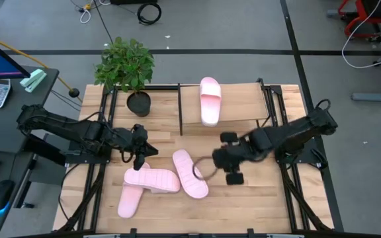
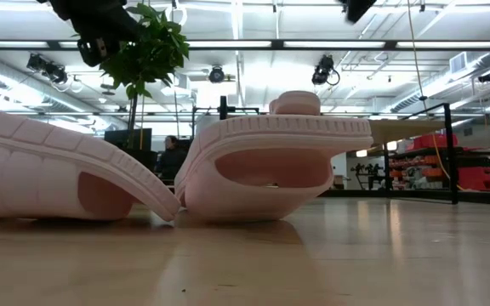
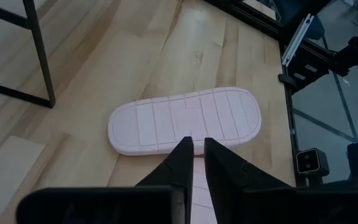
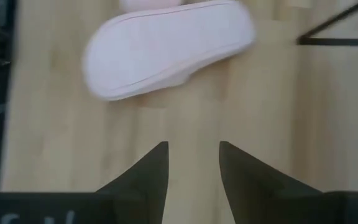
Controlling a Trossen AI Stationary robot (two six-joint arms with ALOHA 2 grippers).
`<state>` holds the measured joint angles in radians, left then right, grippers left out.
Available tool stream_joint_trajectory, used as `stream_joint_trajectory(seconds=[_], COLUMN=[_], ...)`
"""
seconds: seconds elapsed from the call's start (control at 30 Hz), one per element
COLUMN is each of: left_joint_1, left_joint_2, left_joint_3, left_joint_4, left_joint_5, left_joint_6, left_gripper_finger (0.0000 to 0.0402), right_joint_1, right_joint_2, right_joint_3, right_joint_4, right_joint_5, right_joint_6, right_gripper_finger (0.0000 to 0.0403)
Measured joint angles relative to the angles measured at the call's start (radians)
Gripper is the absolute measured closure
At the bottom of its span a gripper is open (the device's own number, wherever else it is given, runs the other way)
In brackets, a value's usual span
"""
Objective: Pick and place slides into the shelf
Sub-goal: Put the right pink slide on the shelf
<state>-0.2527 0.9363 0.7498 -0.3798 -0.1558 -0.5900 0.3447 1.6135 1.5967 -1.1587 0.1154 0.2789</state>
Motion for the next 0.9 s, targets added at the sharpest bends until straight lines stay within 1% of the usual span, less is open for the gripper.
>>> stream_joint_trajectory(seconds=[0.2,0.3,0.37,0.53,0.63,0.8,0.9], left_joint_1=[0.000,0.000,0.000,0.000,0.000,0.000,0.000], left_joint_2=[0.000,0.000,0.000,0.000,0.000,0.000,0.000], left_joint_3=[0.000,0.000,0.000,0.000,0.000,0.000,0.000], left_joint_4=[0.000,0.000,0.000,-0.001,-0.001,-0.002,-0.002], left_joint_5=[0.000,0.000,0.000,0.000,0.000,0.000,0.000], left_joint_6=[0.000,0.001,0.001,0.011,0.011,0.010,0.010], left_gripper_finger=[0.0358,0.0356,0.0355,0.0354,0.0353,0.0355,0.0355], right_joint_1=[0.099,0.131,0.162,0.236,0.267,0.281,0.280], right_joint_2=[0.003,0.003,0.004,0.005,0.004,0.004,0.005], right_joint_3=[-0.007,-0.050,-0.085,-0.202,-0.260,-0.320,-0.350], right_joint_4=[-0.011,0.011,0.024,0.184,0.309,0.408,0.487], right_joint_5=[0.013,0.016,0.037,0.048,0.059,0.070,0.077], right_joint_6=[0.152,0.178,0.131,-0.052,-0.087,-0.096,-0.152], right_gripper_finger=[0.0256,0.0256,0.0257,0.0256,0.0248,0.0223,0.0202])
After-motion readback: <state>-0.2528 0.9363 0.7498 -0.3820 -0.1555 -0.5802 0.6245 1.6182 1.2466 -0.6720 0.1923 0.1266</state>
